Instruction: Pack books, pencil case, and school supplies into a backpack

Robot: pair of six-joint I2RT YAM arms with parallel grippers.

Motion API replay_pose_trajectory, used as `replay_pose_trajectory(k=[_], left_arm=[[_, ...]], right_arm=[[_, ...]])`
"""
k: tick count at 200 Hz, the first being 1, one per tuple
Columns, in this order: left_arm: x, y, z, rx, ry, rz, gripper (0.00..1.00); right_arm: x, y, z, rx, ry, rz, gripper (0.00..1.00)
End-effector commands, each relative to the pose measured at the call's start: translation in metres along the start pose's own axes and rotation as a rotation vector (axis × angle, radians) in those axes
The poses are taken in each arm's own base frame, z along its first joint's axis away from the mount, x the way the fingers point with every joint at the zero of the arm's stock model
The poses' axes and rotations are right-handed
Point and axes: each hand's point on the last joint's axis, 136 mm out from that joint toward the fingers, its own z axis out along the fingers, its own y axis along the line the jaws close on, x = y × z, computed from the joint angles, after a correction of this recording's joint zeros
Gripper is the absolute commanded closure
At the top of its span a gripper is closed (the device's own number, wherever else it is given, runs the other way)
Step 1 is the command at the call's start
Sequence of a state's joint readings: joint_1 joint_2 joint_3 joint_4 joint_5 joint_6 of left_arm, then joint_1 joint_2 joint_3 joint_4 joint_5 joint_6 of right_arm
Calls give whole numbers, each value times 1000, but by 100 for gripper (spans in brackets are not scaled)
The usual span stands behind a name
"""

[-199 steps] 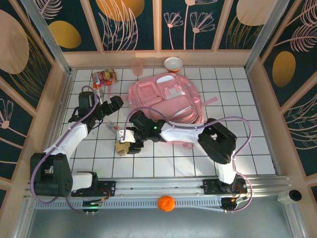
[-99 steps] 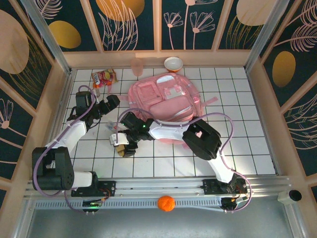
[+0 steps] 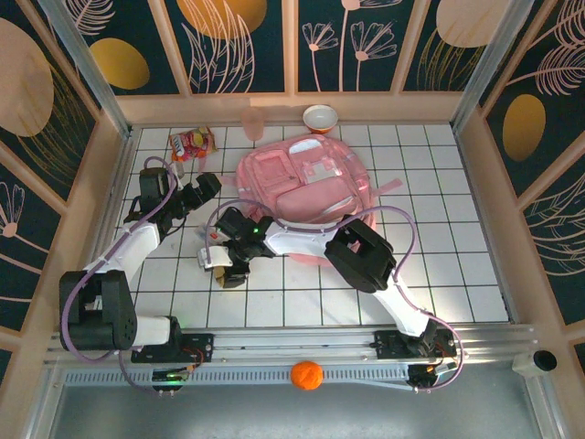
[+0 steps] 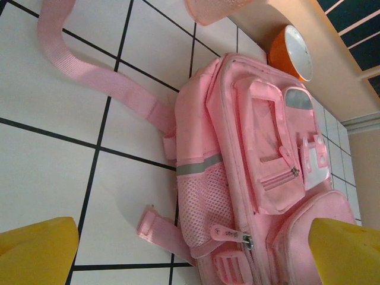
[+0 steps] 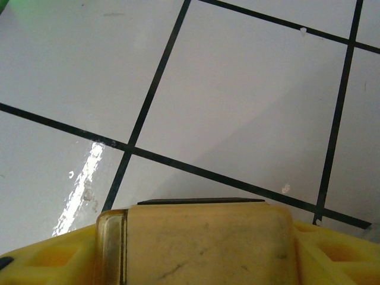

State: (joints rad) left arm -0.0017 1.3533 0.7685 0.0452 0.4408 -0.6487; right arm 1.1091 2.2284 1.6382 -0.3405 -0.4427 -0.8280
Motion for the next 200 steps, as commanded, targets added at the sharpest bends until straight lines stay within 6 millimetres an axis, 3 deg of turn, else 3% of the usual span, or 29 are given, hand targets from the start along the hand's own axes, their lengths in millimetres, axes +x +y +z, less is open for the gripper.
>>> replay_pose_trajectory(k=[1,60,103,127,140,153,164,171,200], left_arm=[[-1,2,-3,-9,-13,13,2],[-13,-9,-19,-12,-82,75,5],[2,-57,-4,25,-81,251,6],[15,-95,13,77,-67,360,9],[27,-123,20,101,-65,471,9],[41,-148,27,135,-59,576,9],[58,-157,36,145,-34,651,9],[59,-175,37,173,-49,709,10],[113,-217,50,264,11,993,13]], right_arm=[[-9,0,-7,7,14,14,43],[-37,-4,-75,148,-68,120,53],[-16,-15,-152,288,-167,478,55],[29,-38,-212,472,-237,843,58],[62,-41,-244,533,-286,1040,59],[92,-37,-274,602,-356,1180,61],[116,-32,-300,660,-426,1284,61],[134,-28,-316,696,-465,1356,61],[203,-3,-362,846,-516,1597,62]])
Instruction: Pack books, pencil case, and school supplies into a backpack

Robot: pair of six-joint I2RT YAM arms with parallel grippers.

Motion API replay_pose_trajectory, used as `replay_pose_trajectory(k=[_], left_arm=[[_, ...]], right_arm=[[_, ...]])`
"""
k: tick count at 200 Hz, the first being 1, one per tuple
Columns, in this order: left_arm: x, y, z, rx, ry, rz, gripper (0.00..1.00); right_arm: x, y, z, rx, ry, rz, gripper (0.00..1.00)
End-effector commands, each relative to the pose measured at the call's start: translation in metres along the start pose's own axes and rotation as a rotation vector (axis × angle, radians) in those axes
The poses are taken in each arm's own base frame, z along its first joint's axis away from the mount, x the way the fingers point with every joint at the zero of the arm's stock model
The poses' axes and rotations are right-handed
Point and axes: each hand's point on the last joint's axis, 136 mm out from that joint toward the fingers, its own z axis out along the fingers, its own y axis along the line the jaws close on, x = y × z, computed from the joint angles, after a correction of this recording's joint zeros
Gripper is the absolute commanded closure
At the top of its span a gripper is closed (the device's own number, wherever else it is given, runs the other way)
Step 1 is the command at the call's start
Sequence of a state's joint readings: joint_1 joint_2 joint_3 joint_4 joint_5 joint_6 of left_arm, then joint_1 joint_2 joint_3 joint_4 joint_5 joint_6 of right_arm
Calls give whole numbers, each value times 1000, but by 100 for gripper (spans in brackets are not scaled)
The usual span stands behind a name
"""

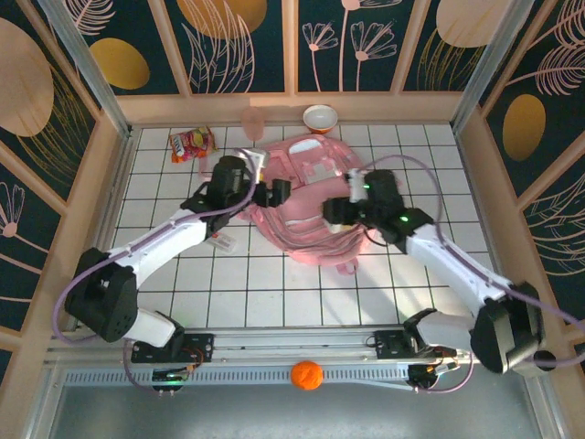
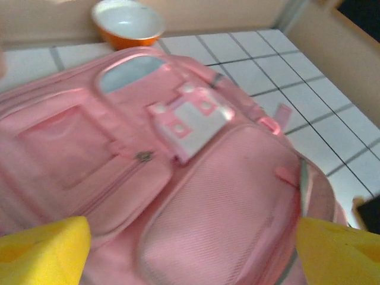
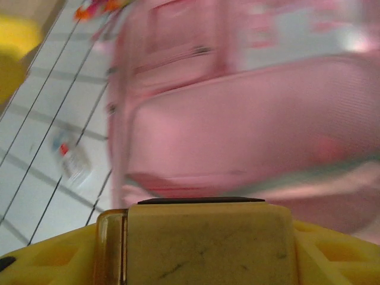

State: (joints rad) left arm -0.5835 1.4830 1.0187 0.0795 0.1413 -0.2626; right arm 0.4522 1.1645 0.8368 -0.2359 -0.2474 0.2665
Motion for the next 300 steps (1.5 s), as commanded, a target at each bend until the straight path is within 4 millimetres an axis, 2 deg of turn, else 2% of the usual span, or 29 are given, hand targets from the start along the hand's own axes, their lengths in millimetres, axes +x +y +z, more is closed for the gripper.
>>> replay_pose_trajectory(k=[1,17,31,57,60,72,94,123,139,155,165,177,188,205,208,213,253,272,300], left_arm=[[-5,-41,16,49,-14,295,13],[9,-78,27,124,0,462,13],[26,-98,36,177,25,567,13],[56,-106,56,189,91,695,12],[67,-105,63,191,120,710,12],[87,-107,73,203,172,772,11],[95,-96,92,114,181,809,8],[79,-77,106,-41,130,802,6],[75,-72,108,-76,111,797,16],[75,-78,106,-46,102,789,35],[71,-84,100,-17,80,772,59],[57,-90,88,-4,29,744,85],[42,-93,77,-8,-17,723,100],[23,-100,62,0,-63,705,100],[12,-104,53,4,-91,701,100],[5,-107,47,11,-110,691,100],[-43,-120,13,42,-229,577,100],[-55,-128,4,91,-265,521,100],[-63,-130,2,105,-287,473,100]], right_arm=[[-3,-39,-26,75,-61,246,62],[4,-70,-40,167,-73,312,62],[12,-94,-50,233,-87,369,62],[25,-128,-61,284,-116,462,62],[27,-131,-61,285,-116,474,62],[33,-138,-60,271,-116,510,62],[37,-142,-58,256,-122,532,62],[36,-139,-57,234,-125,530,62],[34,-135,-56,214,-127,526,62],[34,-133,-56,201,-125,525,62],[33,-130,-56,192,-126,520,62],[32,-127,-56,188,-126,517,62],[31,-125,-56,181,-127,521,62],[29,-119,-54,160,-125,527,62],[28,-118,-54,156,-126,530,62],[27,-115,-53,146,-126,532,62],[11,-72,-30,16,-128,524,62],[5,-53,-11,-54,-127,554,62],[1,-38,19,-90,-111,630,62]])
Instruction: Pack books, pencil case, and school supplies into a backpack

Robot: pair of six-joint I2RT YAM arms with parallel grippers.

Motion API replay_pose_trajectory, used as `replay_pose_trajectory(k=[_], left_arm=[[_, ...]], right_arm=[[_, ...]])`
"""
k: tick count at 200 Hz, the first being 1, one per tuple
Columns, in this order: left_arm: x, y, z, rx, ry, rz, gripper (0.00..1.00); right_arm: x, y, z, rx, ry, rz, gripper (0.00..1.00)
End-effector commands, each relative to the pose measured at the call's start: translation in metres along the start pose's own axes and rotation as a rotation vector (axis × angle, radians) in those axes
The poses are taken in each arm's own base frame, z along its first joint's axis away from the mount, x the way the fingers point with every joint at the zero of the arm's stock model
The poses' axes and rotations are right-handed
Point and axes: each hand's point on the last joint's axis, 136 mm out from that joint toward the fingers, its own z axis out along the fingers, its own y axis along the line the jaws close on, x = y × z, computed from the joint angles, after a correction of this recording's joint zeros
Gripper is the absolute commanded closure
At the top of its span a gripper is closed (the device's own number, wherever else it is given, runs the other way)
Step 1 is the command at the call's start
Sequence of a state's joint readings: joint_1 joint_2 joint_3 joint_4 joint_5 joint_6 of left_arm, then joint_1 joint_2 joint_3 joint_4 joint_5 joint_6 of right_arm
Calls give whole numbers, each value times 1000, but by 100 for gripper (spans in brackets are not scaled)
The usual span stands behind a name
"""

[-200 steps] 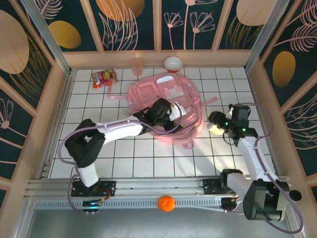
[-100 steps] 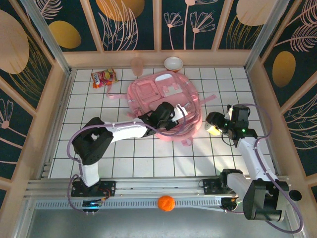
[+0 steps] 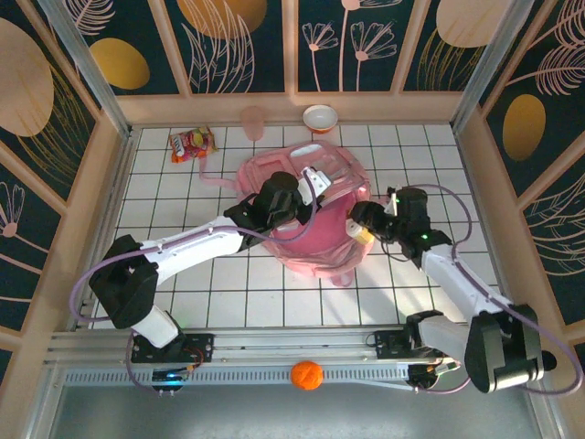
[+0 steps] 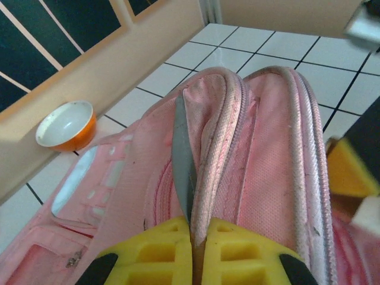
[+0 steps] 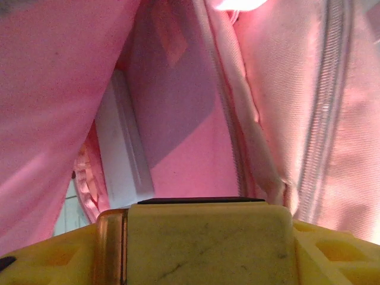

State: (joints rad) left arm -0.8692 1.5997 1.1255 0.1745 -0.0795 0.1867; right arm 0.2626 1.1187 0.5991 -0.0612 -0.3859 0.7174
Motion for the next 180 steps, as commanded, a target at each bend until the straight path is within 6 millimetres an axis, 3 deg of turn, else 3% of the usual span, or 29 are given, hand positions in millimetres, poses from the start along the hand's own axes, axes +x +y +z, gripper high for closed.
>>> replay_pose_trajectory(k=[1,60,101,133,180], left_arm=[[-71,13,-20,-3,-217,-92,100],[-83,31,-26,-3,-267,-212,100],[-79,31,-25,2,-257,-213,100],[-68,40,-21,-35,-214,-233,100],[-73,37,-24,10,-230,-311,100]], right_arm=[[-17,37,17,-108,-57,65,62],[-5,57,71,-122,-17,116,61],[-11,72,89,-134,-14,120,59],[-12,72,73,-79,-37,76,59],[-7,47,17,14,-56,46,59]])
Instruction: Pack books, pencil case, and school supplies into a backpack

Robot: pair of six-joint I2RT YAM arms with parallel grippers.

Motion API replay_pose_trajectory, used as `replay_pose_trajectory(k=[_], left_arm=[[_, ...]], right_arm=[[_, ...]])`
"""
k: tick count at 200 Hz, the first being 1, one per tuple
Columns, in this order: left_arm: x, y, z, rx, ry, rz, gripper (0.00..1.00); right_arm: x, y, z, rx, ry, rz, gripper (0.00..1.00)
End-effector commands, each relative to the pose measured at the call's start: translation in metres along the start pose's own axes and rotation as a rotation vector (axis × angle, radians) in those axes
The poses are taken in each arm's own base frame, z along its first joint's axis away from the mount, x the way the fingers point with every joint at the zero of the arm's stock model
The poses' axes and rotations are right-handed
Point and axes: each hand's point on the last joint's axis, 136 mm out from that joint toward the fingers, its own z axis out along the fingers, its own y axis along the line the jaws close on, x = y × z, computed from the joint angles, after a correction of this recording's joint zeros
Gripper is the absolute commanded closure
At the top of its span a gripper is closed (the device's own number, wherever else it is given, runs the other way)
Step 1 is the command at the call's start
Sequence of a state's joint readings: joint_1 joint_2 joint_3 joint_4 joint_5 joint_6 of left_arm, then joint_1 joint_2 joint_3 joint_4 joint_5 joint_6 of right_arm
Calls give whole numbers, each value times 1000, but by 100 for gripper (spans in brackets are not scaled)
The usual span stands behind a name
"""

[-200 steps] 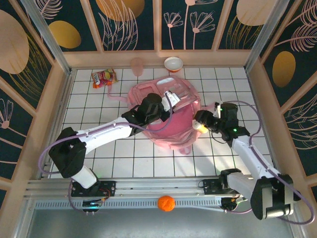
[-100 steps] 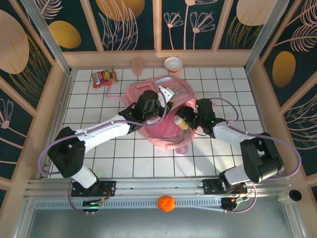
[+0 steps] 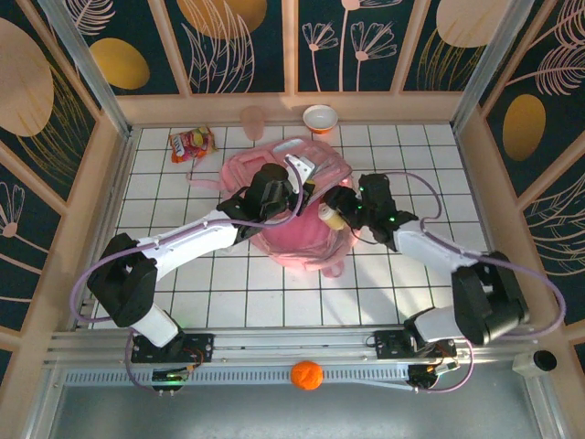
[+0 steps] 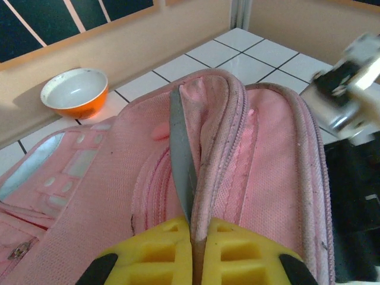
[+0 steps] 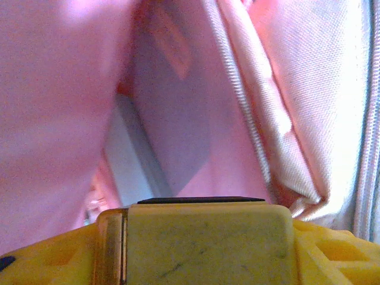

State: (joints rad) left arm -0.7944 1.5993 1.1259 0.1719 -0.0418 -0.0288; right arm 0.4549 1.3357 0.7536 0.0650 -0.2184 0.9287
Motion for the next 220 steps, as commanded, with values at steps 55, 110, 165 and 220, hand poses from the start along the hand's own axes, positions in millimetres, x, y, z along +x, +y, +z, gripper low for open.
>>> replay_pose_trajectory(k=[55,110,165,220], left_arm=[[-96,-7,-25,74,-255,-120,100],[-100,-14,-21,123,-255,-135,100],[-107,-20,-26,158,-265,-126,100],[-109,-26,-31,193,-269,-128,100]], right_arm=[[32,19,-57,-86,22,-30,60],[52,41,-20,-123,62,-102,61],[9,22,33,17,-69,-163,60],[-28,26,67,-106,-135,35,58]])
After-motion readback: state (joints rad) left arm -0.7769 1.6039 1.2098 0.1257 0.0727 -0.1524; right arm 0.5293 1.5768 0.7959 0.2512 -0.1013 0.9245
